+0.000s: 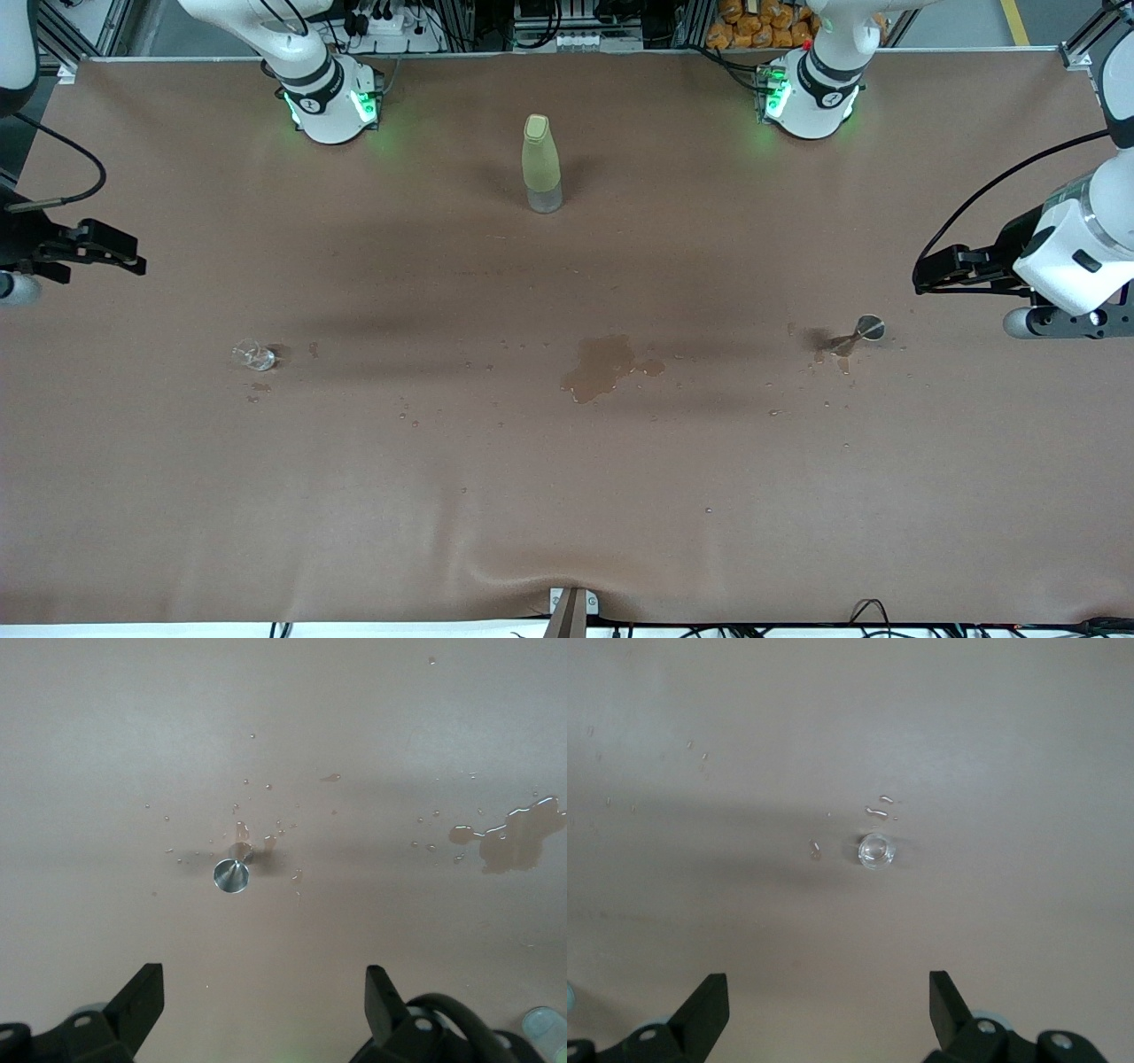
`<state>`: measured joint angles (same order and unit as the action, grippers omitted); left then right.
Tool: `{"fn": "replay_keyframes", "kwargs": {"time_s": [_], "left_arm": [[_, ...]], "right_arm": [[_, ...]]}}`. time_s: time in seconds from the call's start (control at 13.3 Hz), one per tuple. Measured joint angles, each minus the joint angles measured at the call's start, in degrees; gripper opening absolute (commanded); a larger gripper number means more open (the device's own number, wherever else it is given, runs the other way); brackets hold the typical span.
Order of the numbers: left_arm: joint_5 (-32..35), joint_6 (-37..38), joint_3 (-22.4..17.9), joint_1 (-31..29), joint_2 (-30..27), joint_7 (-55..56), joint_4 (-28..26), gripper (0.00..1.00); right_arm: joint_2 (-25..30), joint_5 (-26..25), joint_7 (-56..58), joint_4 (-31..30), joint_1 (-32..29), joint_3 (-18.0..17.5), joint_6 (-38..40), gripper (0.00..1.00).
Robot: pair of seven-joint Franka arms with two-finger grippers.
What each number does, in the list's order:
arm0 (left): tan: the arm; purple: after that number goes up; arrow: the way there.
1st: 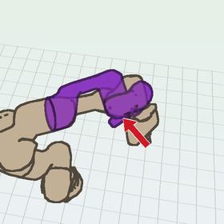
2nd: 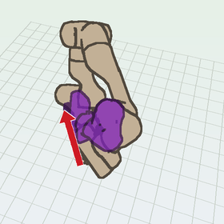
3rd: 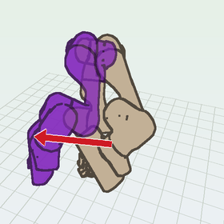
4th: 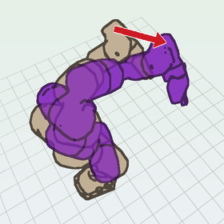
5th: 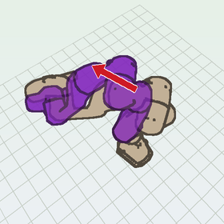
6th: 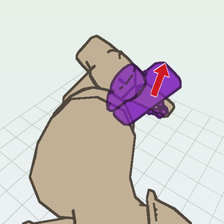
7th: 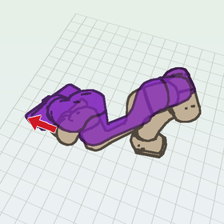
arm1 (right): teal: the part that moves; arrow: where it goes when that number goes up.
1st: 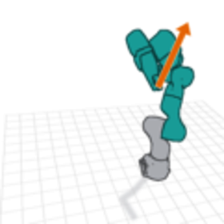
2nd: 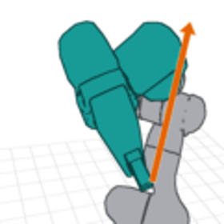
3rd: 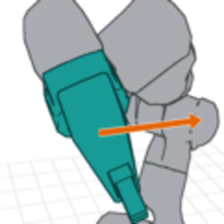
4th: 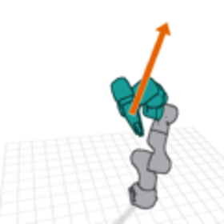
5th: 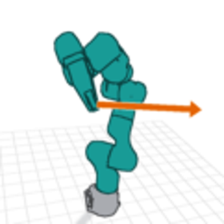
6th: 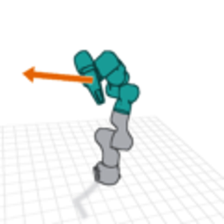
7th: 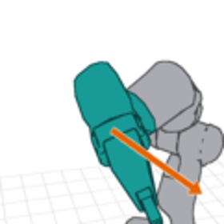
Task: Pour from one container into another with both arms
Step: 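Move the right gripper toward the glass cup while the left gripper approaches the jigger, then lower the right gripper onto the glass cup while the left gripper descends to the jigger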
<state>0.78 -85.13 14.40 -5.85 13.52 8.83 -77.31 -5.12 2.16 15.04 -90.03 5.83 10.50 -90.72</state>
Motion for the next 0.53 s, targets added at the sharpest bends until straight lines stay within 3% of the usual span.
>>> {"fn": "replay_keyframes", "kwargs": {"time_s": [0.3,0.53], "left_arm": [[0.0,0.0,1.1,0.9,0.1,-0.3,-0.3,1.00],[0.0,0.0,1.4,1.5,0.1,-0.3,-0.5,1.00]], "right_arm": [[-0.4,0.9,18.0,-2.4,-0.7,0.3,-5.0,1.00],[-2.2,11.3,37.4,-3.9,-6.7,0.6,-6.3,1.00]]}}
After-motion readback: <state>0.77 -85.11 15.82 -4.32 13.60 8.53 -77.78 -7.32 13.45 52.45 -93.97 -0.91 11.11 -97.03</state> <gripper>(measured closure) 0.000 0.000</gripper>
